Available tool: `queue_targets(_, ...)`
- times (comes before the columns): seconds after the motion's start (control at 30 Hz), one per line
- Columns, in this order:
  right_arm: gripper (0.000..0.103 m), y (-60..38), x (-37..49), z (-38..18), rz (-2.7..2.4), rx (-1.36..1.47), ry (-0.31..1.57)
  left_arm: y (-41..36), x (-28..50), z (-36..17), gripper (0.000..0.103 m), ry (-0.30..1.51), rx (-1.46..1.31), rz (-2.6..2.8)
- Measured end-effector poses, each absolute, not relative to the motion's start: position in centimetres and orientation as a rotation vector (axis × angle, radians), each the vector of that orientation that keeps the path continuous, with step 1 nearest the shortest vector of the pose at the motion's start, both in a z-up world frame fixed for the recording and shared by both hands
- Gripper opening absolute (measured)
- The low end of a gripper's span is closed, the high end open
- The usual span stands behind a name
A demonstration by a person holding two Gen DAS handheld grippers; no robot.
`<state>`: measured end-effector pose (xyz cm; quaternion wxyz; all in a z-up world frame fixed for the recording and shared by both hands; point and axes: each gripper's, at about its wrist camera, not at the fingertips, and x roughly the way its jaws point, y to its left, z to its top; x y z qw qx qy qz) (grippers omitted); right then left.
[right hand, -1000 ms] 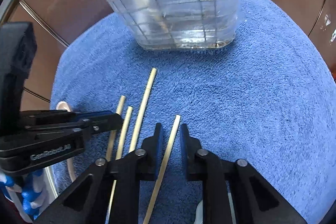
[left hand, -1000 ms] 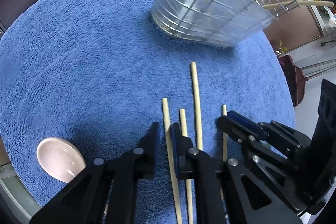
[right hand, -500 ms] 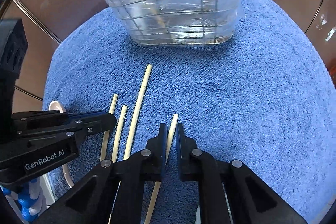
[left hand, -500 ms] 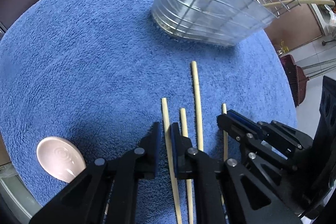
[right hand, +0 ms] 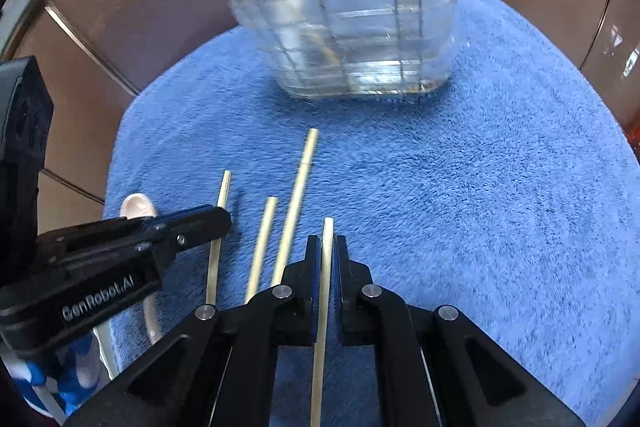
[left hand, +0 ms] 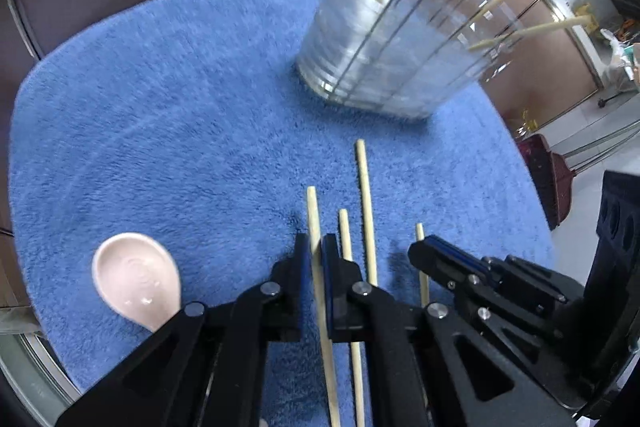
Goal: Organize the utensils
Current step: 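Grasp a wooden chopstick with the left tool while the right tool grasps another, then lift both chopsticks and carry them above the glass holder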
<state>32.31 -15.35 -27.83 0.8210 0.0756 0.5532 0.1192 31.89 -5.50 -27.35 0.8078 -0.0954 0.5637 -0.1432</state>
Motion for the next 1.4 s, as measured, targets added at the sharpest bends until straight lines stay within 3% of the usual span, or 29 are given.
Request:
queue_targets(0.9,0.005,-19.6,17.8,-15.8,0.291,0.193,0.774,-3.2,20.2,-16.2,0.005,0.846,-0.136,-0.266)
queue_targets(1.4,0.005,-21.6,16.9,-8.6,0.284,0.195,0.538,-3.2,20.5,-9.0,0.005,0.713,-0.158,-0.300)
